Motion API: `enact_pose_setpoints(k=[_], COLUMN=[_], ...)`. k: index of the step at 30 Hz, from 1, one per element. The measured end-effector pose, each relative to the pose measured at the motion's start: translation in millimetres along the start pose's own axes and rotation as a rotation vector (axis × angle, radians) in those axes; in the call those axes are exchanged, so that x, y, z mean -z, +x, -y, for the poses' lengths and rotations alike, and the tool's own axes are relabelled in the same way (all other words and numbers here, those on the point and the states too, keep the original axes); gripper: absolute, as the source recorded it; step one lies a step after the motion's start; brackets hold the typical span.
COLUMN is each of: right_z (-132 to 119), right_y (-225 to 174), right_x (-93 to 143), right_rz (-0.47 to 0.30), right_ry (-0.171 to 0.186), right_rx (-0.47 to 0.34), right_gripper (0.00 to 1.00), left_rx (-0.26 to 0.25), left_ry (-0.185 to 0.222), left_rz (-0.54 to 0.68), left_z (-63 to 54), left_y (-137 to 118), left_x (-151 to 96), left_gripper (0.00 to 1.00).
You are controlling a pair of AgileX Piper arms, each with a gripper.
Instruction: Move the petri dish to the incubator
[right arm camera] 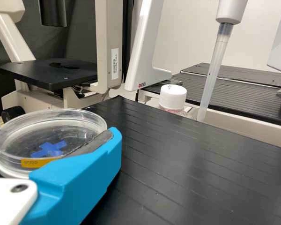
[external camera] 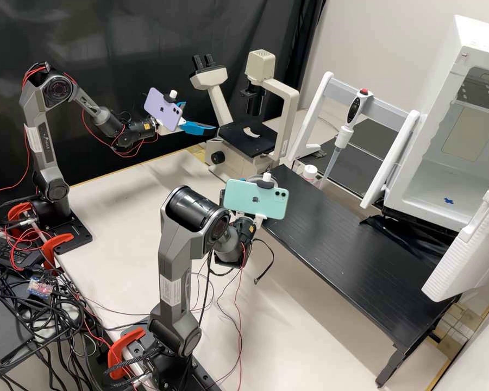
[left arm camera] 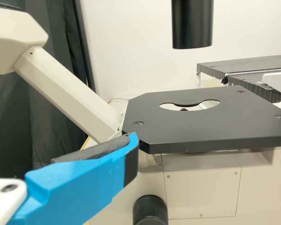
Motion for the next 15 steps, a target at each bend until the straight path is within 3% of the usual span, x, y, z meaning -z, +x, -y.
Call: enact_pose_setpoints(k=[10,15], right_z=[-3.4,-16.1], right_y=[0.4,-5.6], right_x=[-2.4,-12.0], right_rz=[0.001,0.039], right_ry=[-0.001,0.007], right_rx=[0.004,-0.031], right_gripper=[0.0,0.0], left_rx=[0.0,0.0], left_ry=[0.0,0.0], left_rz=[0.0,0.0], left_z=[0.0,0.0], left_y=[0.0,0.0], left_x=[0.0,0.0], left_gripper=[1.0,1.0])
